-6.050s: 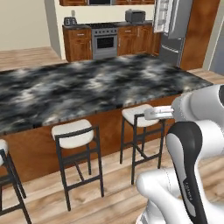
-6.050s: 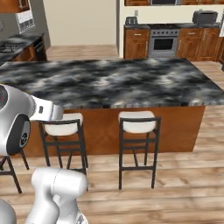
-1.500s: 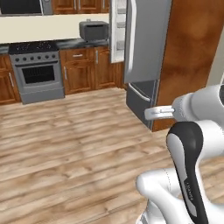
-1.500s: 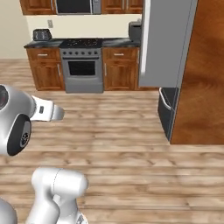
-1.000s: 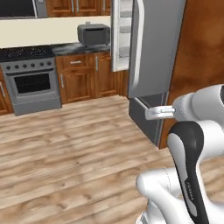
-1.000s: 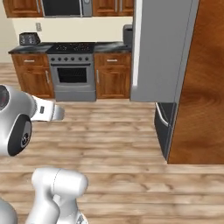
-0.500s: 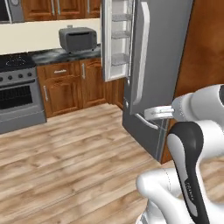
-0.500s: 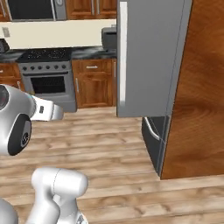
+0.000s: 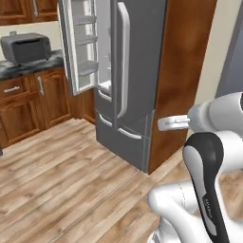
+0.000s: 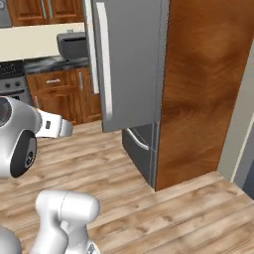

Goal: Take the cheese, steak, and cucumber from the fridge and place them on the plate on the dining counter to create an appetizer plate.

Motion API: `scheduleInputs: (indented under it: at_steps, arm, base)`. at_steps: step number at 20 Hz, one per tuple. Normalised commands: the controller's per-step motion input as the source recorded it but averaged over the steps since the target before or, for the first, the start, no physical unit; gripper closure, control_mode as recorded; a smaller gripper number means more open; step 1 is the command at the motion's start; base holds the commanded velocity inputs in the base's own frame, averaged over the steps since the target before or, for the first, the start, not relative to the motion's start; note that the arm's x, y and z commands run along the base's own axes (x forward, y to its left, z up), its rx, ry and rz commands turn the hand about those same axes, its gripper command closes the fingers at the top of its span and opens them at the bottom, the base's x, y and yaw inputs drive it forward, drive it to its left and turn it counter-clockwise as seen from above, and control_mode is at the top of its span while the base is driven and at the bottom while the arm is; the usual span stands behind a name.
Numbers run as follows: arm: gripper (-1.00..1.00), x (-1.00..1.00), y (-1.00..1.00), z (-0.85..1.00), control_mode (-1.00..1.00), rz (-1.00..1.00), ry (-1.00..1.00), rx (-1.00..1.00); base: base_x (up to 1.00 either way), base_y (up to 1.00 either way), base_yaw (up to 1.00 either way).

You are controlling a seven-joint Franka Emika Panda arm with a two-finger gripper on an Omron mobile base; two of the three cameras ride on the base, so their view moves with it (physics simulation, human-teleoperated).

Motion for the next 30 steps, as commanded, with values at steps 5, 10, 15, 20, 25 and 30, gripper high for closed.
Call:
scheduleInputs:
  at_steps: [5, 10, 15, 20, 25, 30]
  arm:
    - [-1.00, 0.00, 0.00, 0.00, 1.00, 0.00, 0.00, 0.00]
    - [-1.00, 0.00, 0.00, 0.00, 1.00, 0.00, 0.00, 0.00]
    - [-1.00, 0.00, 0.00, 0.00, 1.00, 0.00, 0.00, 0.00]
    - [-1.00, 0.00, 0.00, 0.00, 1.00, 0.00, 0.00, 0.00]
    - [-1.00, 0.00, 0.00, 0.00, 1.00, 0.00, 0.00, 0.00]
    - [-1.00, 0.00, 0.00, 0.00, 1.00, 0.00, 0.00, 0.00]
  base:
    - [0.00, 0.98, -0.49]
    - [0.00, 1.00, -0.47]
    - [0.04, 0.98, -0.45]
    - [0.28, 0.99, -0.43]
    - [0.33, 1.00, -0.40]
    - [0.18, 1.00, -0.39]
